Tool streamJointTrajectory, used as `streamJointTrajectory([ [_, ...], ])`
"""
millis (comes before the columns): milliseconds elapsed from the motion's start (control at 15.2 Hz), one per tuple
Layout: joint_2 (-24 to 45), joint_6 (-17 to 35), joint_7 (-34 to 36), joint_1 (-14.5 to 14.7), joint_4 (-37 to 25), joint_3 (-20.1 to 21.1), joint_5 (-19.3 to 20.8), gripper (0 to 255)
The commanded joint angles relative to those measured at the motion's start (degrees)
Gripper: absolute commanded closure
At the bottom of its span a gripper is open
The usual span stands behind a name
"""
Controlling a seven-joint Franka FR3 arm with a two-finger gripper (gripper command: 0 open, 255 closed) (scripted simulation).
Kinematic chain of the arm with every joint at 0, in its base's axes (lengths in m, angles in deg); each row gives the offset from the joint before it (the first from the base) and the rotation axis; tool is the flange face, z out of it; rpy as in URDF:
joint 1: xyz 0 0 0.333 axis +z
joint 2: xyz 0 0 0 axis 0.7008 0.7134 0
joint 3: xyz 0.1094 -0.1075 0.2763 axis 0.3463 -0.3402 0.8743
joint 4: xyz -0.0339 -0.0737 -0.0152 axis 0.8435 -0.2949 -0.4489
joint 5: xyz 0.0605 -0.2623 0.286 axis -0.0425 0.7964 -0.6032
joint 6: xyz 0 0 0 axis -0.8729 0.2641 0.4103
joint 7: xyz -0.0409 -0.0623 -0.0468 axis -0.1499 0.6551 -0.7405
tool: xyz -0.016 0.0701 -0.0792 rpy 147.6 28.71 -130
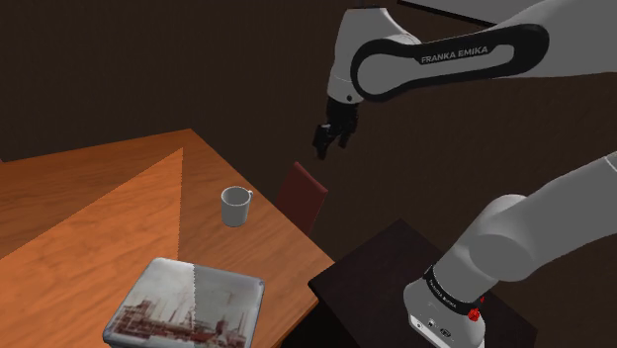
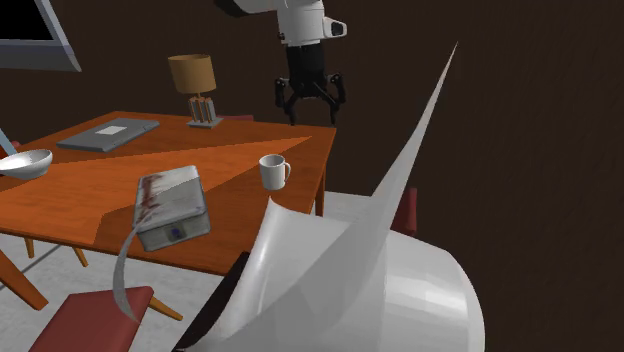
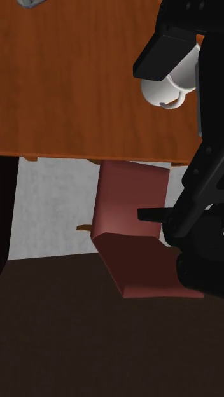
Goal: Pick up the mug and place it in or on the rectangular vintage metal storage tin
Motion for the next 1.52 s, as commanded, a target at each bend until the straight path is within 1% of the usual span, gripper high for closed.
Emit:
streamJointTrajectory([
  [0,3.92,2.06,1.42,0.33,-1.72,1.21,0.19,0],
  [330,14.0,7.02,5.37,1.31,-6.15,3.94,1.87,0],
  [726,26.71,11.08,10.43,3.3,-13.65,6.03,5.68,0],
  [1122,39.63,12.88,14.78,6.83,-23.56,6.37,9.99,0],
  [1452,50.45,12.72,17.12,10.63,-33.83,5.82,12.83,0],
])
